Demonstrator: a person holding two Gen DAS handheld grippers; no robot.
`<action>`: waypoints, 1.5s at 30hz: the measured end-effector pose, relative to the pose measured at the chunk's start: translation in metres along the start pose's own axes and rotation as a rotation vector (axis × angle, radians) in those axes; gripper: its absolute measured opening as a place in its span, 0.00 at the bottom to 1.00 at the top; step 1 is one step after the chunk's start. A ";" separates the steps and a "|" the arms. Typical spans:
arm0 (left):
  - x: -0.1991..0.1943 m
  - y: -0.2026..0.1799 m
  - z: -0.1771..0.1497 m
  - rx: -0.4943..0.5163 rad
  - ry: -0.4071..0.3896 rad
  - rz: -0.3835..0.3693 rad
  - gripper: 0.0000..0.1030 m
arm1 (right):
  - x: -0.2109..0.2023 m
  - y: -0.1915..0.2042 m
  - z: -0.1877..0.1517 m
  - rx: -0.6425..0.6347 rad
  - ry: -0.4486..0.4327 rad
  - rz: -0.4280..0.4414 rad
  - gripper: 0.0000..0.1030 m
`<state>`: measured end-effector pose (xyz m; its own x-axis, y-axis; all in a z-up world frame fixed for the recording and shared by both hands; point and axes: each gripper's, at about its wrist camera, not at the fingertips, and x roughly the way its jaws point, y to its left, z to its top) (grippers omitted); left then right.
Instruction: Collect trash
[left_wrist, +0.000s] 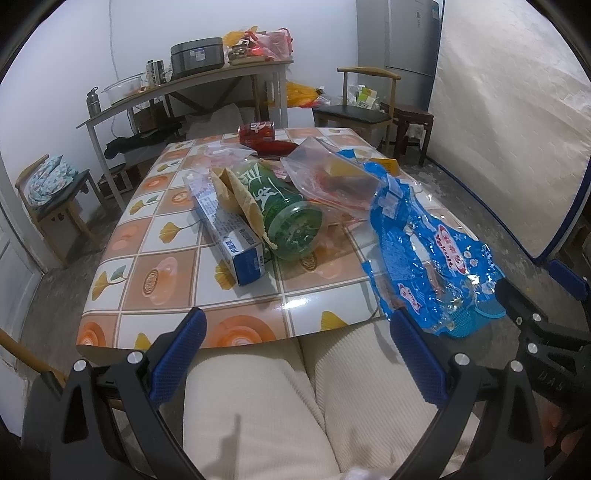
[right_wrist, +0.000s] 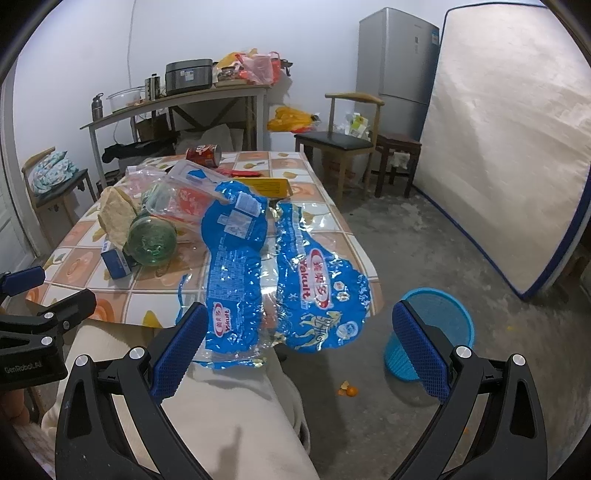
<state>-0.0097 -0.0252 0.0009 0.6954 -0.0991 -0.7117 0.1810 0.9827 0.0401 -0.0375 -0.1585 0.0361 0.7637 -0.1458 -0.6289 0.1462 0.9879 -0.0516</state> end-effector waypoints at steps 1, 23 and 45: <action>0.000 -0.001 0.000 0.003 0.001 -0.004 0.95 | 0.000 -0.001 0.000 0.002 0.001 -0.003 0.93; 0.001 0.002 0.001 -0.003 0.010 -0.011 0.95 | 0.000 -0.001 -0.001 -0.001 0.003 0.000 0.93; 0.002 0.004 0.001 -0.008 0.013 -0.012 0.95 | 0.000 0.005 0.001 -0.008 0.003 0.003 0.93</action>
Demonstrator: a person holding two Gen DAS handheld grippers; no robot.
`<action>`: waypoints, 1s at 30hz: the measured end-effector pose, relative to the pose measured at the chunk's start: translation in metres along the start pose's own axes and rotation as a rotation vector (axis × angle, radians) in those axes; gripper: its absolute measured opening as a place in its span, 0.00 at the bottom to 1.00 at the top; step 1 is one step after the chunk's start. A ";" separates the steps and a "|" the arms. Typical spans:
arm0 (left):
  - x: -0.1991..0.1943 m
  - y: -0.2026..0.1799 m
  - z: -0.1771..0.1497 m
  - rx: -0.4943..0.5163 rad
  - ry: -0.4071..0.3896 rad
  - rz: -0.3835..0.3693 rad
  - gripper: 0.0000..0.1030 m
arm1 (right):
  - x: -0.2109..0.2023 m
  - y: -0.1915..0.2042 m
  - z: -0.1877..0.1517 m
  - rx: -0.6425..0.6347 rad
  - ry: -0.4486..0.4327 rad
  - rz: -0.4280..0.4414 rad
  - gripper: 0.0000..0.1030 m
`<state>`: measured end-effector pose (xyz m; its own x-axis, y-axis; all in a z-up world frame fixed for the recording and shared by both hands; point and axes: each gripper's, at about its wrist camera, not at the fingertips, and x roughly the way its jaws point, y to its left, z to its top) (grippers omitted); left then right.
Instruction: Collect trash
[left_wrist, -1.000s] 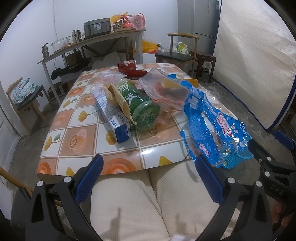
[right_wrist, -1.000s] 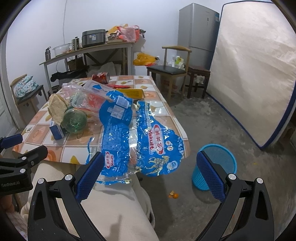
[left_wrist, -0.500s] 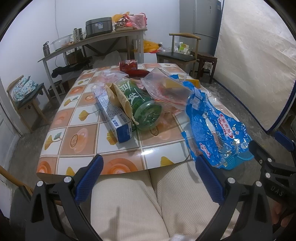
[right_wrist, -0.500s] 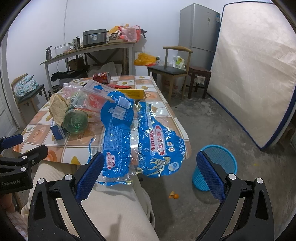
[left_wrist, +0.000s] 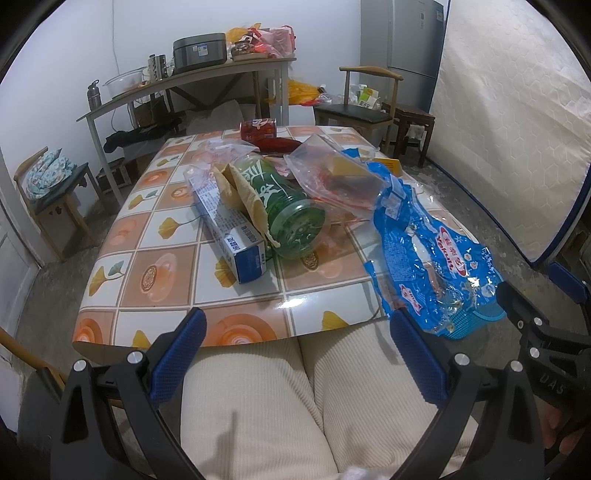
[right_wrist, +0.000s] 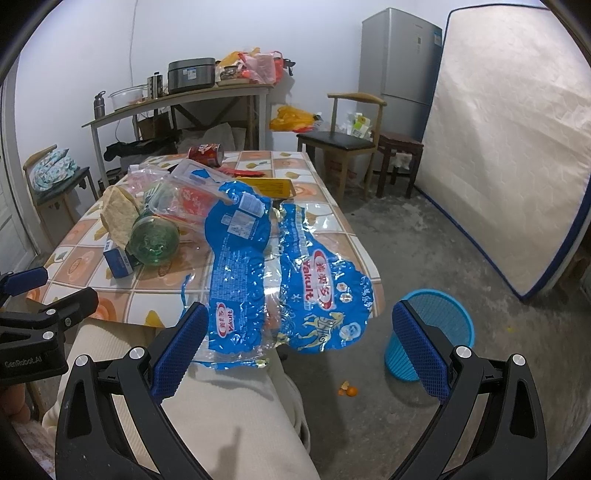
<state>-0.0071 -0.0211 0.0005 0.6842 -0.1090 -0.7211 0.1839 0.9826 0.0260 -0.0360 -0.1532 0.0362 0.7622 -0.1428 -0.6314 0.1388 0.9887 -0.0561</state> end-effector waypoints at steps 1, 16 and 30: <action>0.000 0.000 0.000 0.000 0.000 0.000 0.95 | 0.000 -0.001 0.000 0.000 0.000 -0.001 0.93; 0.002 0.006 -0.002 -0.018 0.008 0.000 0.95 | 0.002 0.006 -0.001 -0.001 0.006 0.002 0.93; 0.021 0.049 -0.009 -0.229 0.038 -0.221 0.95 | 0.052 -0.019 0.023 0.025 0.136 0.106 0.93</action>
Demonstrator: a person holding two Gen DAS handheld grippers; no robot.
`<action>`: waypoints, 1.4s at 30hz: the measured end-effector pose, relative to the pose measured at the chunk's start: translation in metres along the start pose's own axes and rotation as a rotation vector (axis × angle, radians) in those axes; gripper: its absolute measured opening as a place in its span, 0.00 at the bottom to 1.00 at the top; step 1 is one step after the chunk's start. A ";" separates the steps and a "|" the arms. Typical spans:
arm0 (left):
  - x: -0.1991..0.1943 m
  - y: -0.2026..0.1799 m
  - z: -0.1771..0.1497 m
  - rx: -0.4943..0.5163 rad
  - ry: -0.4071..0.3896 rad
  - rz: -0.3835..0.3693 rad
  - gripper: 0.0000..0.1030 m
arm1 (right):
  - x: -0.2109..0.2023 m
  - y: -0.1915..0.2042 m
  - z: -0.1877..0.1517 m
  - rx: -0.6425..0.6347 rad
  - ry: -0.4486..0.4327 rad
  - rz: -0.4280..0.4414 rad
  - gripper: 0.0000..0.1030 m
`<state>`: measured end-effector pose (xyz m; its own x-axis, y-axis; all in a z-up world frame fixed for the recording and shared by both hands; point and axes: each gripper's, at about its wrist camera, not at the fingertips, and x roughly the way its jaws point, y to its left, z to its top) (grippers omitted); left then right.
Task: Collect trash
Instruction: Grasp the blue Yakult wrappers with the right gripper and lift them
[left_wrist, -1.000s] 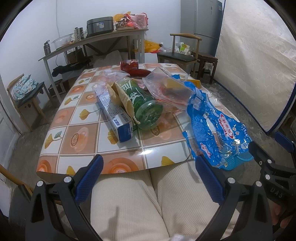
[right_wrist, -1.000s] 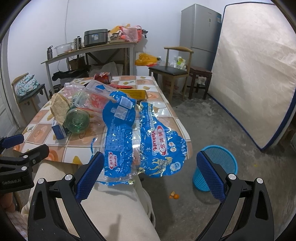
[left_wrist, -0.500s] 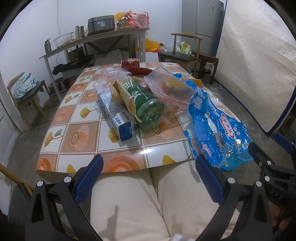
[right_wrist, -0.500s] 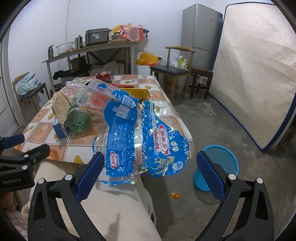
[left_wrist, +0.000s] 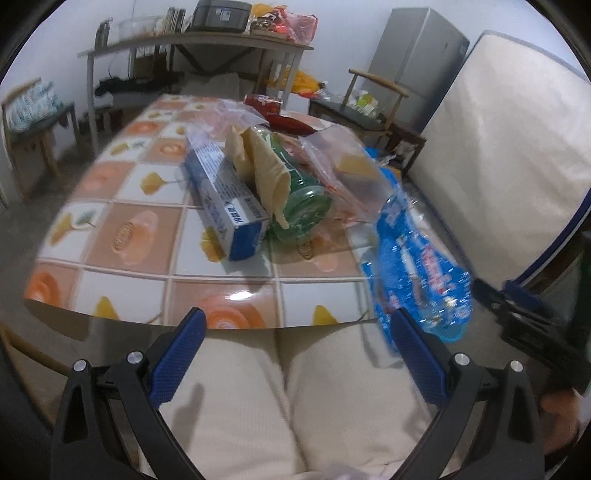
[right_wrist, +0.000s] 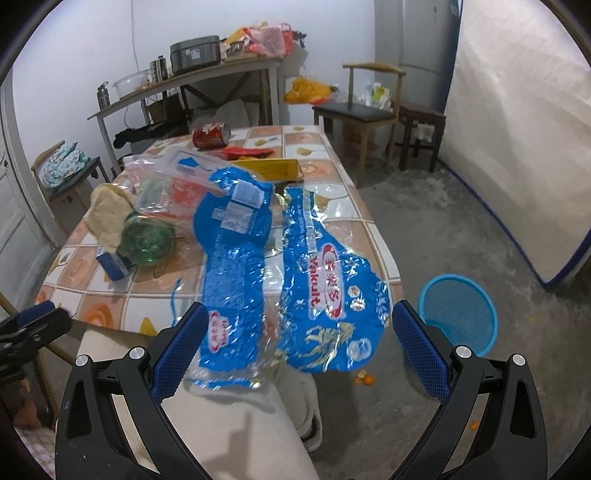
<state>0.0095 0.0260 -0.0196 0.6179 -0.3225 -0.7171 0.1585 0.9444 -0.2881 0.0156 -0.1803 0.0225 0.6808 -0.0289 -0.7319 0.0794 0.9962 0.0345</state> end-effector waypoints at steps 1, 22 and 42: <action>0.001 0.003 0.002 -0.013 -0.003 -0.031 0.95 | 0.004 -0.002 0.001 0.005 0.009 0.007 0.93; 0.049 -0.058 0.046 0.334 -0.034 -0.167 0.95 | 0.110 0.015 0.029 -0.178 0.275 0.104 0.93; 0.038 -0.071 0.089 0.496 -0.102 -0.121 0.85 | 0.104 0.004 0.040 -0.142 0.283 0.068 0.04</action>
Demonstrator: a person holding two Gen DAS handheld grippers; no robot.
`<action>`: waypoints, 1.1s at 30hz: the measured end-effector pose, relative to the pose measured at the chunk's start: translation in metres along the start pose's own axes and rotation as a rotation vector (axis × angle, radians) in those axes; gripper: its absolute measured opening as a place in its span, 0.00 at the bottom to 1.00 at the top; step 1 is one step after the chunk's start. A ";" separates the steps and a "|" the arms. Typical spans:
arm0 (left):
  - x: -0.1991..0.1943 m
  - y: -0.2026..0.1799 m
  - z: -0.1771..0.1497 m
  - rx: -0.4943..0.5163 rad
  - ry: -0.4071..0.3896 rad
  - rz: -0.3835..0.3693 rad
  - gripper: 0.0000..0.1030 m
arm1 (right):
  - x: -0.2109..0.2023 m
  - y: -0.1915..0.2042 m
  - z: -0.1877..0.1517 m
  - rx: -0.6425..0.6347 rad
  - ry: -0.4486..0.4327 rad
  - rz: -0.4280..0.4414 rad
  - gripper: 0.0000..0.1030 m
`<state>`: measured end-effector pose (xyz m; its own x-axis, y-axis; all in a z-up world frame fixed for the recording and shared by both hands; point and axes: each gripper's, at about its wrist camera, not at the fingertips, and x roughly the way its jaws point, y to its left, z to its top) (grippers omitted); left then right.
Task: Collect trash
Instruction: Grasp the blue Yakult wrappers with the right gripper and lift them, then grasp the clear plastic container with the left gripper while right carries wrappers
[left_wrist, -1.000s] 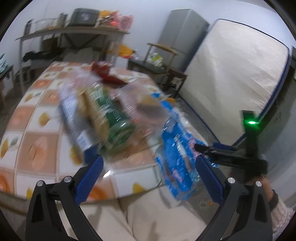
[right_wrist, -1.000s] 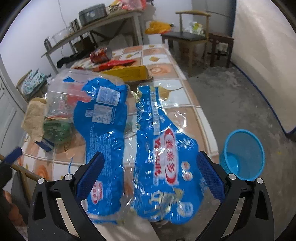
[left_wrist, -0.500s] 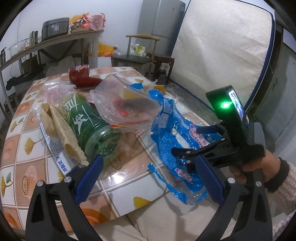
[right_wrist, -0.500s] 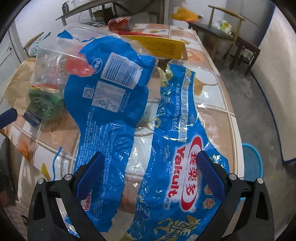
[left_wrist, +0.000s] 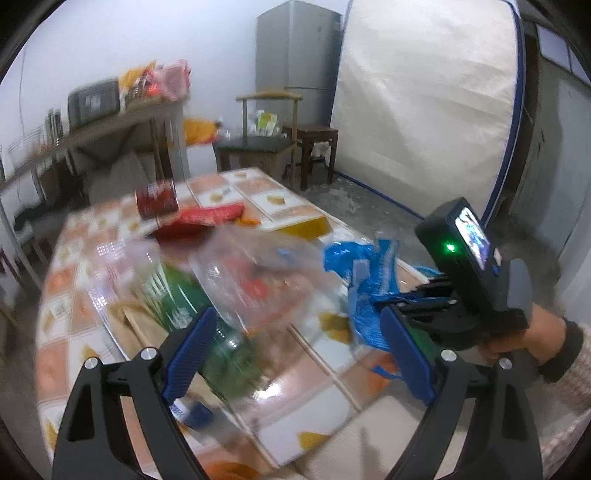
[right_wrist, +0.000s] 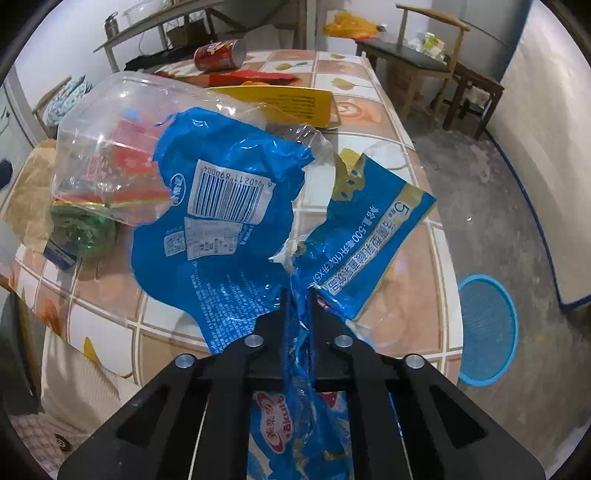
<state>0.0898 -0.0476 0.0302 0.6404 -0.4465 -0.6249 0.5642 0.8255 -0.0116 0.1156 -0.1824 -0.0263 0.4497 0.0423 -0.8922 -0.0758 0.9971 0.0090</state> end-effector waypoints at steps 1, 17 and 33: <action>0.000 0.000 0.003 0.026 -0.003 0.011 0.85 | 0.000 0.000 0.000 0.011 -0.003 0.006 0.02; 0.039 0.000 0.041 0.438 0.099 0.024 0.89 | -0.036 -0.062 0.016 0.263 -0.134 0.287 0.01; 0.134 0.036 0.084 0.453 0.505 -0.229 0.95 | -0.023 -0.081 0.018 0.323 -0.118 0.335 0.01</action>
<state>0.2394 -0.1067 0.0114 0.2222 -0.2871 -0.9318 0.8868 0.4568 0.0707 0.1277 -0.2628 0.0019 0.5470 0.3529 -0.7591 0.0378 0.8954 0.4436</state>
